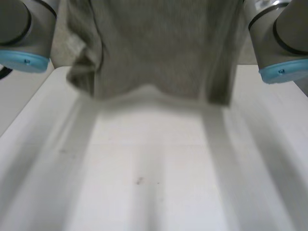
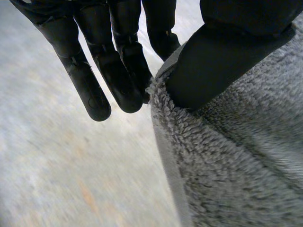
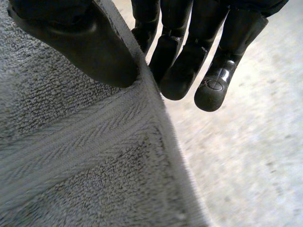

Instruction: Fold the towel.

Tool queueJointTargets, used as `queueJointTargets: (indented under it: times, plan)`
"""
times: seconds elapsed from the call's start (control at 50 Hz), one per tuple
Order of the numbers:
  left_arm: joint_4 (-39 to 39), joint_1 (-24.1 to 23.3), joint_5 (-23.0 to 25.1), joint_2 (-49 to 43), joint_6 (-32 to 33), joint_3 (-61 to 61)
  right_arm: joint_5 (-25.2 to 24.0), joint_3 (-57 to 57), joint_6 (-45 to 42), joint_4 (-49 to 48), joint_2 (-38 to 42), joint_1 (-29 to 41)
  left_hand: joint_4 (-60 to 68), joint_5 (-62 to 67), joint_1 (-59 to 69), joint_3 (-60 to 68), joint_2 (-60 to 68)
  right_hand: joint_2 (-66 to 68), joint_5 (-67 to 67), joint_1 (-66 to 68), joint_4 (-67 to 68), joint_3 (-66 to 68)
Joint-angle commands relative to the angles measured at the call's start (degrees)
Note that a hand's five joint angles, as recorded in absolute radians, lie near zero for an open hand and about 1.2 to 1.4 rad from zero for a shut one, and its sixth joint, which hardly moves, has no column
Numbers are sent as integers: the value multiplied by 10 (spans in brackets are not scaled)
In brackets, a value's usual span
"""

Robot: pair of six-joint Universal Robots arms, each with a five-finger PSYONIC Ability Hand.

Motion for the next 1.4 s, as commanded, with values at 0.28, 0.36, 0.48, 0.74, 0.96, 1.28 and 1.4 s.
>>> queueJointTargets:
  times: [0.28, 0.36, 0.48, 0.74, 0.96, 1.28, 1.4]
  plan:
    - [17, 19, 79, 135, -22, -543, -93, 403, -5, 120, -91, -8, 102, 106, 112, 103, 102, 50, 20, 41, 33, 37]
    - [67, 17, 91, 86, 0, -615, -98, 450, -6, 94, -61, -8, 102, 106, 112, 103, 102, 50, 20, 41, 33, 37]
    - [85, 15, 89, 23, 48, -651, -95, 511, -8, 71, -20, -9, 102, 106, 112, 103, 102, 50, 20, 41, 33, 37]
    - [86, 15, 90, 50, 52, -675, -74, 567, 3, 69, -71, -41, 102, 106, 112, 103, 102, -22, -52, -31, -38, -35]
    - [87, 6, 91, 54, 49, -682, -61, 612, 82, 73, -84, -106, 102, 106, 112, 103, 102, -336, -366, -345, -353, -349]
    - [91, -3, 92, 50, 48, -684, -68, 660, 97, 69, -92, -133, 102, 106, 112, 103, 102, 50, 20, 41, 33, 37]
    - [91, -3, 88, 47, 49, -684, -67, 681, 93, 65, -144, -151, -332, -328, -322, -331, -332, 50, 20, 41, 33, 37]
